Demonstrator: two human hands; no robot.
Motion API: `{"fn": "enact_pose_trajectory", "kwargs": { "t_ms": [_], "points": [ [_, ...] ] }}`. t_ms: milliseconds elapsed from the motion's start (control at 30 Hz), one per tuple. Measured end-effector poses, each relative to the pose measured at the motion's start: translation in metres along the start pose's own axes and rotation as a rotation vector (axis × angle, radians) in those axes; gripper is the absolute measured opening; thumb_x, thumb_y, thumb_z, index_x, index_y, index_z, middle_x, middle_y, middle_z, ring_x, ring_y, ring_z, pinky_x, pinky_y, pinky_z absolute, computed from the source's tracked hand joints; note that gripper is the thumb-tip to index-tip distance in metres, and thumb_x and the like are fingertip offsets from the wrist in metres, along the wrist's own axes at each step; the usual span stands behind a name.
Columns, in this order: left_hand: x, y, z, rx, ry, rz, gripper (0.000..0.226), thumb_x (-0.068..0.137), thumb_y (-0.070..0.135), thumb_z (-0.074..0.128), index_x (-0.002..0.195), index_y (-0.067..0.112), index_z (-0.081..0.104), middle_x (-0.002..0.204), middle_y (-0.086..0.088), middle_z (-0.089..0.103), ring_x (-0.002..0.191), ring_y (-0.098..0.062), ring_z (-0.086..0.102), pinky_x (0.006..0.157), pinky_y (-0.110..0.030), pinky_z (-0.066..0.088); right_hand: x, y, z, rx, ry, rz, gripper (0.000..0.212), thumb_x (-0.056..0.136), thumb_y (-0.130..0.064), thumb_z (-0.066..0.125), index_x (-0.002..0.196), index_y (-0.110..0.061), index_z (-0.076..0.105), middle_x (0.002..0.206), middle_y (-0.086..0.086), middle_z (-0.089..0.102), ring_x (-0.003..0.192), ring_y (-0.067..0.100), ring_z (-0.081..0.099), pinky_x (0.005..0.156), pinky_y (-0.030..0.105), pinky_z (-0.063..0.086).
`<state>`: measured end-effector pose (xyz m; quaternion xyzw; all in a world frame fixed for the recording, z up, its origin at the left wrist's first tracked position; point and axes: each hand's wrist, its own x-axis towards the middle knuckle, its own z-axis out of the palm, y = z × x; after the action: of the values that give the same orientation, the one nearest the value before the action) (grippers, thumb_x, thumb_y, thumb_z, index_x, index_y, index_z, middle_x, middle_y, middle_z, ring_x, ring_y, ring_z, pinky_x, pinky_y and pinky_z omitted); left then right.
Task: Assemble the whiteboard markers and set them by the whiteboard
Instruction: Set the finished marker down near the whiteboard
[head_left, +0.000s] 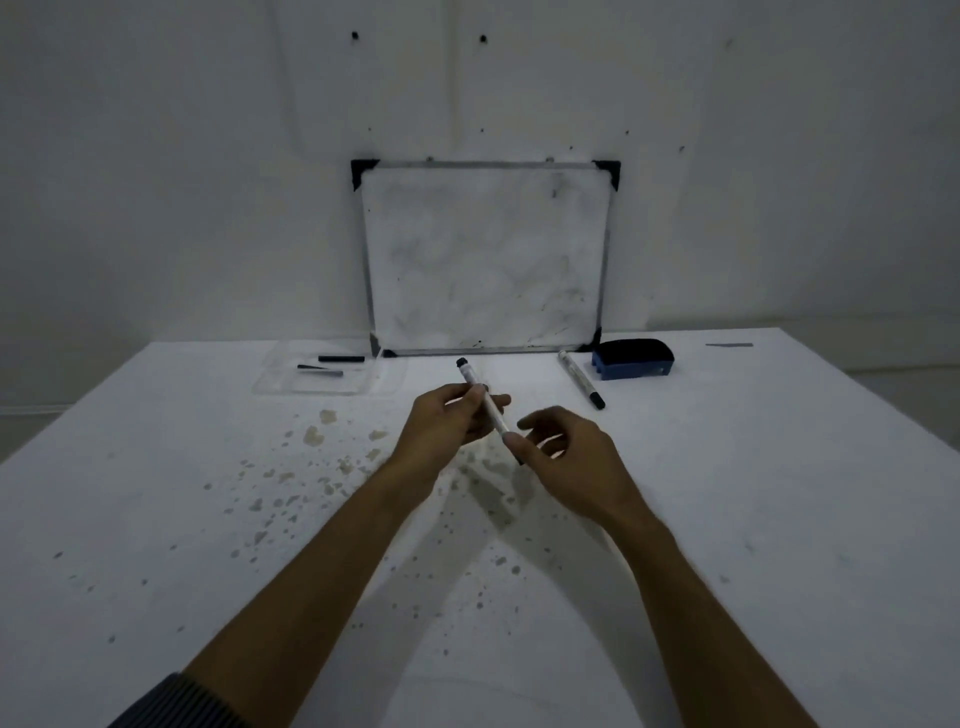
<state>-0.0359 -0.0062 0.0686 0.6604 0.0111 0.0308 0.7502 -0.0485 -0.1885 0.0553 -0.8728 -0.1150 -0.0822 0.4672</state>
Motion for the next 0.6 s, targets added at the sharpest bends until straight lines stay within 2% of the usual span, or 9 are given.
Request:
{"fn": "enact_pose_trajectory", "kwargs": {
  "t_ms": [133,267,367,467,533,600],
  "points": [
    [0.014,-0.001,0.031,0.016,-0.079,-0.025,0.028,0.110,0.019,0.054,0.125,-0.001,0.067,0.113,-0.009,0.082,0.105,-0.024,0.079,0.098,-0.038,0.061,-0.007,0.012,-0.019,-0.056,0.120,0.034,0.023,0.090,-0.050,0.071,0.104,-0.032,0.071,0.085,-0.019,0.071,0.071,-0.004,0.066,0.059,0.005,0.045],
    [0.033,-0.008,0.055,0.117,-0.160,-0.052,0.030,0.111,0.025,0.052,0.121,0.002,0.069,0.106,-0.003,0.084,0.104,-0.018,0.079,0.093,-0.032,0.063,-0.003,0.026,-0.038,-0.163,0.135,0.113,0.025,0.092,-0.043,0.071,0.108,-0.024,0.074,0.091,-0.011,0.071,0.071,-0.002,0.063,0.064,0.011,0.046],
    [0.049,-0.014,0.056,0.495,-0.111,0.092,0.040,0.110,0.039,0.049,0.119,0.008,0.073,0.108,-0.001,0.081,0.102,-0.016,0.077,0.094,-0.033,0.060,0.007,0.034,-0.051,-0.240,0.213,0.130,0.024,0.093,-0.041,0.070,0.108,-0.023,0.073,0.096,-0.007,0.071,0.078,0.006,0.065,0.072,0.021,0.052],
    [0.063,-0.028,0.029,0.949,-0.041,0.274,0.040,0.108,0.038,0.054,0.134,0.011,0.066,0.132,-0.008,0.071,0.120,-0.025,0.067,0.103,-0.032,0.049,0.026,0.043,-0.057,-0.335,0.302,0.106,0.022,0.092,-0.037,0.070,0.105,-0.021,0.076,0.094,-0.005,0.076,0.087,0.019,0.067,0.082,0.034,0.056],
    [0.069,-0.042,0.010,1.162,-0.060,0.306,0.048,0.106,0.037,0.056,0.143,0.007,0.059,0.150,-0.013,0.058,0.135,-0.031,0.057,0.117,-0.040,0.040,0.043,0.048,-0.055,-0.424,0.330,0.098,0.023,0.093,-0.038,0.068,0.106,-0.021,0.076,0.095,-0.004,0.078,0.095,0.023,0.063,0.087,0.037,0.049],
    [0.072,-0.054,-0.001,1.275,-0.074,0.315,0.053,0.107,0.039,0.054,0.148,0.006,0.055,0.159,-0.013,0.050,0.145,-0.030,0.047,0.123,-0.044,0.030,0.061,0.054,-0.047,-0.486,0.352,0.079,0.022,0.093,-0.038,0.067,0.104,-0.020,0.077,0.095,-0.001,0.077,0.098,0.025,0.060,0.086,0.036,0.041]
  ]
}}
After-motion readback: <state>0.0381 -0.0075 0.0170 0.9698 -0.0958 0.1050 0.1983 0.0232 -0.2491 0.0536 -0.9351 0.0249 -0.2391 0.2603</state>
